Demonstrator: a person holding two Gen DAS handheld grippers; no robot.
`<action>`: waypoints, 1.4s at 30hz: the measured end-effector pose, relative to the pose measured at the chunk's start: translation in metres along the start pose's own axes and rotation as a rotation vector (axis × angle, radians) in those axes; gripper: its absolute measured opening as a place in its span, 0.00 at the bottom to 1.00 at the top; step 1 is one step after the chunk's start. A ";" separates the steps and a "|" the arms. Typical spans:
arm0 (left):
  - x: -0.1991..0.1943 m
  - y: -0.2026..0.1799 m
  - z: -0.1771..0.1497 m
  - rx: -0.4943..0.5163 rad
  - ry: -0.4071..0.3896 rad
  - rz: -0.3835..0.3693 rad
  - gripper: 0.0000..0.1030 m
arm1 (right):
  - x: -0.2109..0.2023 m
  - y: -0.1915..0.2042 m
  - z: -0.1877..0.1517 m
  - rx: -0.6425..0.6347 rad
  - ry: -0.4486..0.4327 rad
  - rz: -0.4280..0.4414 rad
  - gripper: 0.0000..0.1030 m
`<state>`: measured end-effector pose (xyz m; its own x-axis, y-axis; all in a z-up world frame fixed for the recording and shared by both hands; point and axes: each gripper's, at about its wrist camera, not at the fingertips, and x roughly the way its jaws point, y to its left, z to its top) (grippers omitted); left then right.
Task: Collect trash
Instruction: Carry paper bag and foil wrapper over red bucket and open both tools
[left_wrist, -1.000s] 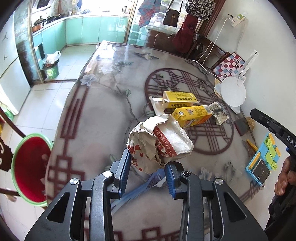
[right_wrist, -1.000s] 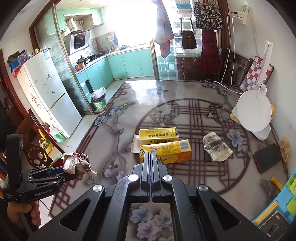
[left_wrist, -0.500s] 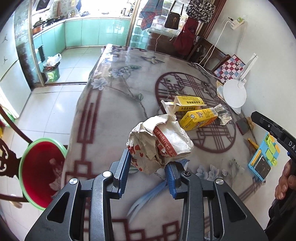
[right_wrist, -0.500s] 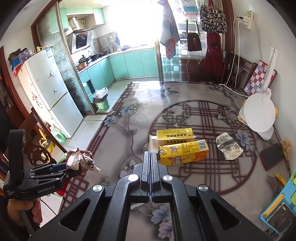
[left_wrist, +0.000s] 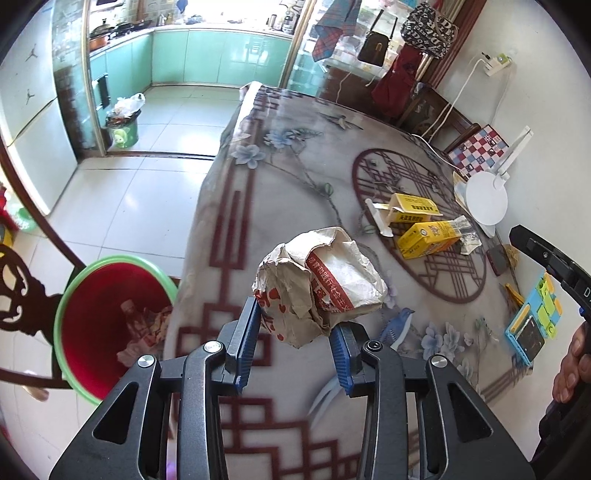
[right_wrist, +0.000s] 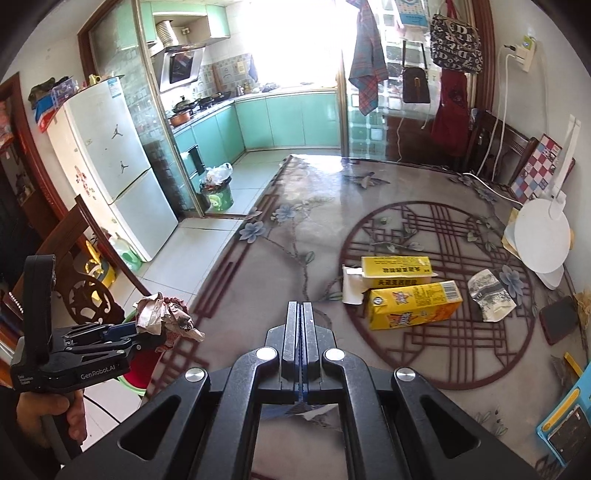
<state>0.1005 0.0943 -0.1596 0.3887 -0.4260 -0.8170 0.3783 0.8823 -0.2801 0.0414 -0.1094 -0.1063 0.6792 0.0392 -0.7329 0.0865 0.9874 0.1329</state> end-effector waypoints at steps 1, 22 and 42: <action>-0.001 0.004 -0.001 -0.008 -0.002 0.005 0.34 | 0.003 0.005 0.001 -0.005 0.003 0.006 0.00; -0.038 0.120 -0.028 -0.250 -0.059 0.133 0.34 | 0.051 0.140 0.021 -0.204 0.045 0.182 0.00; -0.035 0.210 -0.052 -0.406 -0.006 0.251 0.35 | 0.126 0.242 0.001 -0.320 0.198 0.349 0.00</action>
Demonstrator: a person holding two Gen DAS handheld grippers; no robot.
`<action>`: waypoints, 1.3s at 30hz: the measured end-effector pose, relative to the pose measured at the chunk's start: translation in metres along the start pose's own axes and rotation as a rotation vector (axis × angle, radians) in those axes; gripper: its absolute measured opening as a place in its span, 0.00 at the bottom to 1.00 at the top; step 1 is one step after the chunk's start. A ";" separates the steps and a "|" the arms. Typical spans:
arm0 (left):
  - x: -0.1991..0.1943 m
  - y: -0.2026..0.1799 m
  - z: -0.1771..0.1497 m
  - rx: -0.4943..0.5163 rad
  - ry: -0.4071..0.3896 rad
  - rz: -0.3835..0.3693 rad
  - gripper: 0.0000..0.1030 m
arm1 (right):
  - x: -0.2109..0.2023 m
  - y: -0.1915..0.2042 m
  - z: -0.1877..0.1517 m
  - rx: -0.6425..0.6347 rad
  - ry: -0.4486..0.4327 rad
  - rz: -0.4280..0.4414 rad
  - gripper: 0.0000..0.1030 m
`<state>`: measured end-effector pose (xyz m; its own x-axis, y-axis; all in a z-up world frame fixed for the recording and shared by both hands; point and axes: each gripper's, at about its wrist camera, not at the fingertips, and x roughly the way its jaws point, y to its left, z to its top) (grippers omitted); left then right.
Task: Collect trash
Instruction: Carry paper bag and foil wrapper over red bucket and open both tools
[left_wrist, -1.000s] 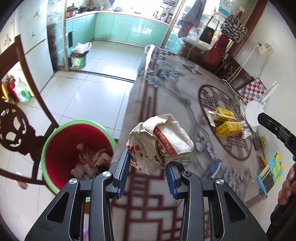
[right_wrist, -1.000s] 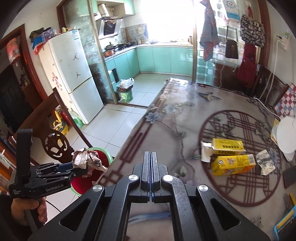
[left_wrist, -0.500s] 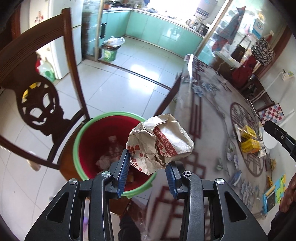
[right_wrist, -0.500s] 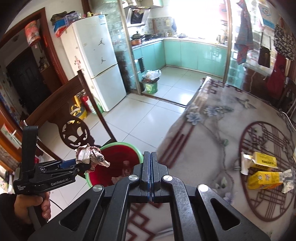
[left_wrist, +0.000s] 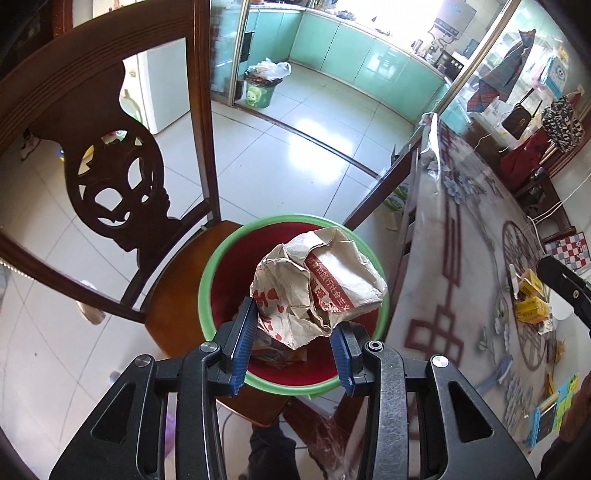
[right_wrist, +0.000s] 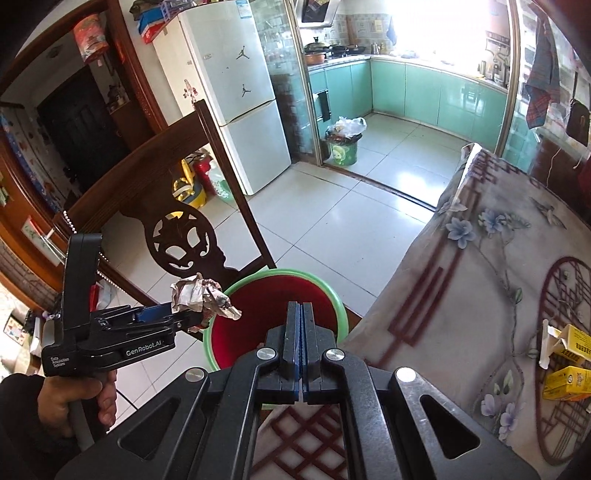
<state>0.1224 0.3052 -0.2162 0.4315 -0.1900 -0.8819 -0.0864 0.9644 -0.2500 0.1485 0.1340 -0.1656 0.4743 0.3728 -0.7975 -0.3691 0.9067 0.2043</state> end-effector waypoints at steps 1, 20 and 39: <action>0.004 0.001 0.001 -0.002 0.010 0.001 0.35 | 0.007 0.001 -0.001 0.004 0.013 0.009 0.00; 0.046 -0.001 0.007 0.016 0.101 -0.004 0.35 | 0.044 -0.009 -0.010 0.050 0.102 0.062 0.00; 0.072 0.004 0.016 0.006 0.139 0.010 0.64 | 0.066 -0.020 -0.016 0.099 0.157 0.080 0.00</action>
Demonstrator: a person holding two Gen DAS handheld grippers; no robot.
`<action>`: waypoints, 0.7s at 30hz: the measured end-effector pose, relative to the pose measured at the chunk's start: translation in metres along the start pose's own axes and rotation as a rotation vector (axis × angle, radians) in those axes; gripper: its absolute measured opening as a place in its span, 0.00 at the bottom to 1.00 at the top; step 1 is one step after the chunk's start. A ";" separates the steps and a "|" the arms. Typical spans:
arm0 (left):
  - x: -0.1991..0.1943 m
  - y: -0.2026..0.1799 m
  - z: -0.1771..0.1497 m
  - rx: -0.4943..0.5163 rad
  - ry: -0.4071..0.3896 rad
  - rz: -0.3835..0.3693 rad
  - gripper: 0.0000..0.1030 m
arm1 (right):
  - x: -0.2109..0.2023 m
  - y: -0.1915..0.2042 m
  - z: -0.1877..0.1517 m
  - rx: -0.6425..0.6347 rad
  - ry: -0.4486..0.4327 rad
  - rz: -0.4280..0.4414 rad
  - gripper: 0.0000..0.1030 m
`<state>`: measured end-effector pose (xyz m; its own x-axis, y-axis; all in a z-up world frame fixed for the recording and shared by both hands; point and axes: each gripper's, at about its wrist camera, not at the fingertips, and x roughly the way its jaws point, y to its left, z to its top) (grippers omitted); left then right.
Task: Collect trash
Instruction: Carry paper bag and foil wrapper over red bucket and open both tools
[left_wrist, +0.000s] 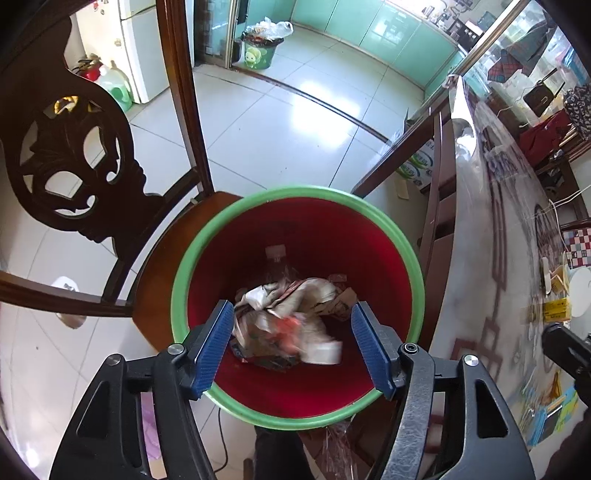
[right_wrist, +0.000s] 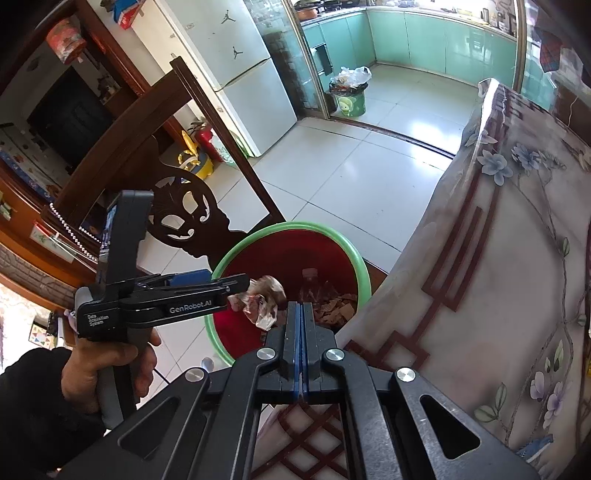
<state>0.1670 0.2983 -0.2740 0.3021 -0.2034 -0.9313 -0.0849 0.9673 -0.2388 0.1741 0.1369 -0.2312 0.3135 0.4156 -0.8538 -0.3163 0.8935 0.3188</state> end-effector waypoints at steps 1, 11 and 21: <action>-0.003 0.002 0.001 -0.008 -0.009 -0.001 0.64 | 0.002 -0.001 0.001 0.003 0.003 0.005 0.00; -0.047 0.050 -0.013 -0.184 -0.106 0.029 0.73 | 0.030 0.015 0.008 -0.029 0.043 0.085 0.00; -0.077 0.057 -0.029 -0.222 -0.170 0.027 0.74 | 0.056 0.028 0.013 -0.102 0.086 0.130 0.09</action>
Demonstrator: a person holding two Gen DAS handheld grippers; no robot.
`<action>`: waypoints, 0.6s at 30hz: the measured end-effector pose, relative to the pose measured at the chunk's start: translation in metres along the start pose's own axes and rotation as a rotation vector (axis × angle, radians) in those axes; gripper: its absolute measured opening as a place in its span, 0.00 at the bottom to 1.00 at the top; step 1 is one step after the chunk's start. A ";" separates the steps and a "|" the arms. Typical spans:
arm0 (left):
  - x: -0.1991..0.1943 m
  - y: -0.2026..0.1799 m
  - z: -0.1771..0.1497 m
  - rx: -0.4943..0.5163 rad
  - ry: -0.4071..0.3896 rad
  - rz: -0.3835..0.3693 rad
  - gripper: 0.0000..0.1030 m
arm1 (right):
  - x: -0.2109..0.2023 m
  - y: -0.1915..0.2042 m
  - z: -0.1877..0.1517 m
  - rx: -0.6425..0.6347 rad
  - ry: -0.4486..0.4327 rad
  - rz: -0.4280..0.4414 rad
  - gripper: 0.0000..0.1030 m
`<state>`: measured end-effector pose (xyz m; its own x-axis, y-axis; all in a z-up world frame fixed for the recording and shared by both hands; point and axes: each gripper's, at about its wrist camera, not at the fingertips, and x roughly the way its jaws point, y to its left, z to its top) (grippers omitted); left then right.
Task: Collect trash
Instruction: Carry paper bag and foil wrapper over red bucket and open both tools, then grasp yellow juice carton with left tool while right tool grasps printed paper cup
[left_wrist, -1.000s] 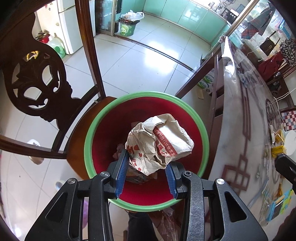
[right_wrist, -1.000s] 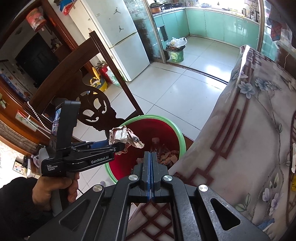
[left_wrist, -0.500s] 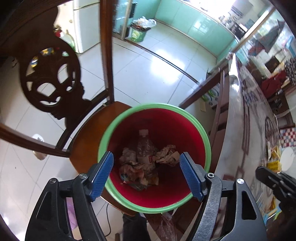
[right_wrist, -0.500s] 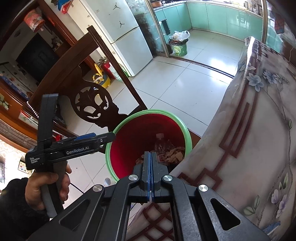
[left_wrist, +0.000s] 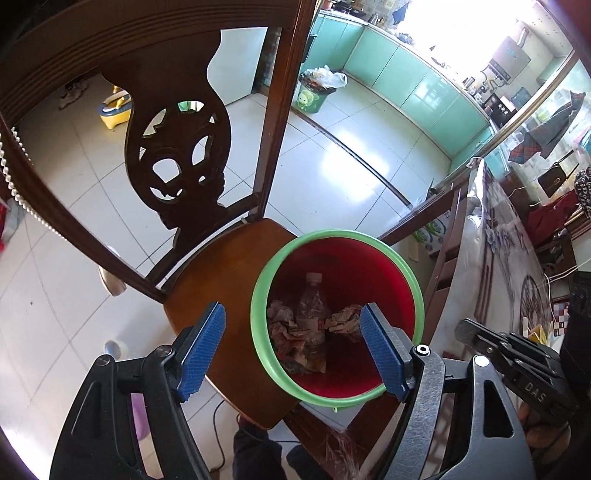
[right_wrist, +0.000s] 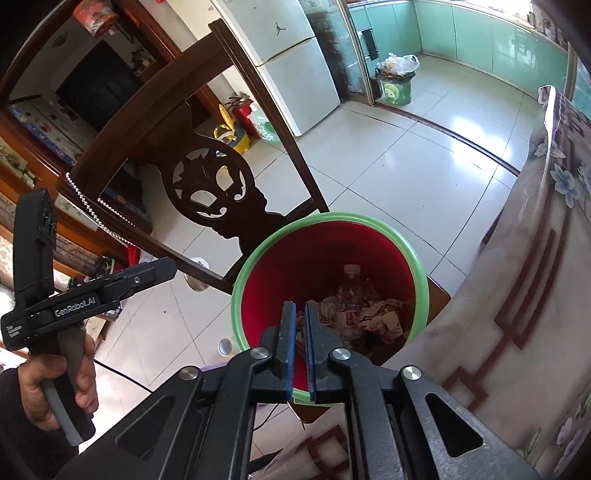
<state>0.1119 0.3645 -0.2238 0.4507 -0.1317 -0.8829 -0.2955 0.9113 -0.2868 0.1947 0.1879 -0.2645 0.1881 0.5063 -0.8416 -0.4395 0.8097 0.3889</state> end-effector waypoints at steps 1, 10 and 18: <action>-0.002 -0.001 -0.001 0.001 -0.003 0.000 0.75 | 0.001 -0.002 -0.001 0.004 0.008 0.002 0.23; -0.018 -0.021 -0.009 0.047 -0.030 -0.048 0.76 | -0.064 -0.030 -0.039 0.027 -0.068 -0.053 0.56; -0.038 -0.074 -0.029 0.167 -0.048 -0.116 0.76 | -0.166 -0.066 -0.103 0.053 -0.140 -0.095 0.56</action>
<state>0.0918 0.2909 -0.1796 0.5143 -0.2242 -0.8277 -0.0973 0.9437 -0.3161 0.1018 0.0194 -0.1895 0.3482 0.4601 -0.8167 -0.3677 0.8685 0.3325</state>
